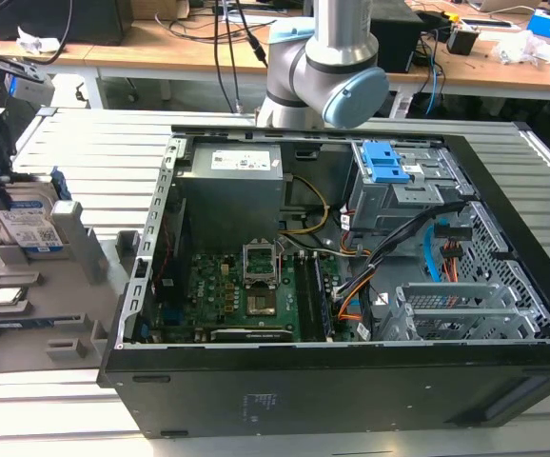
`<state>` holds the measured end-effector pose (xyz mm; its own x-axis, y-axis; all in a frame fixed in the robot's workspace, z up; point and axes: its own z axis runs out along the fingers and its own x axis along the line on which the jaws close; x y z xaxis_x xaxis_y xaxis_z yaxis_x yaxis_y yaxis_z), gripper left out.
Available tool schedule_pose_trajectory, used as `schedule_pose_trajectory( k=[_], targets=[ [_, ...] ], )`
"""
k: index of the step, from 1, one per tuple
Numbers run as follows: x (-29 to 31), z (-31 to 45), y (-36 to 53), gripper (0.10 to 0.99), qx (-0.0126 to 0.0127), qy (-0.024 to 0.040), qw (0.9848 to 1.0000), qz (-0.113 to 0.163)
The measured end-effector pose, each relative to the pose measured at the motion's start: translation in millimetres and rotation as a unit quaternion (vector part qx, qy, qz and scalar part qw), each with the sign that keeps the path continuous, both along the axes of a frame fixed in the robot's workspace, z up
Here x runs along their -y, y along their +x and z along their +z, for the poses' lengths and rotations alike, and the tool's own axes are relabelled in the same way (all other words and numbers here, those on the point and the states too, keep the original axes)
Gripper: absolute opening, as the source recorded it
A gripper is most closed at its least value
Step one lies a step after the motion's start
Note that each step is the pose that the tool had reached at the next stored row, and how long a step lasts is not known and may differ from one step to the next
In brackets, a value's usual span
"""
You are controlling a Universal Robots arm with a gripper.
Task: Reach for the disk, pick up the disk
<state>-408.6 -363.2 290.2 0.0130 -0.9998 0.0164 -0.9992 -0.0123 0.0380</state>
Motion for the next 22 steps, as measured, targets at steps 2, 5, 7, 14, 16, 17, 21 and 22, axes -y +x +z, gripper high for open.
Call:
schedule_pose_trajectory(
  k=[2, 5, 7, 14, 16, 17, 21, 22],
  targets=[
    [0.0, -0.2, 0.0, 0.365, 0.0, 0.0, 1.0, 0.0],
    [-0.1, 0.0, 0.0, 0.365, 0.0002, 0.0001, 1.0, 0.0],
    [-0.1, 2.7, 0.0, 0.365, 0.0002, -0.0002, 1.0, 0.0],
    [-0.1, 23.0, 0.0, 0.365, 0.0001, -0.0009, 1.0, 0.0],
    [-0.1, 25.2, 0.0, 0.365, 0.0001, -0.0009, 1.0, 0.0],
    [0.0, 26.8, 0.0, 0.365, 0.0001, -0.0009, 1.0, 0.0],
    [-0.2, 32.6, 0.0, 0.365, 0.0001, -0.0009, 1.0, 0.0],
    [-0.2, 35.3, 0.0, 0.365, 0.0001, -0.0009, 1.0, 0.0]
  ],
)
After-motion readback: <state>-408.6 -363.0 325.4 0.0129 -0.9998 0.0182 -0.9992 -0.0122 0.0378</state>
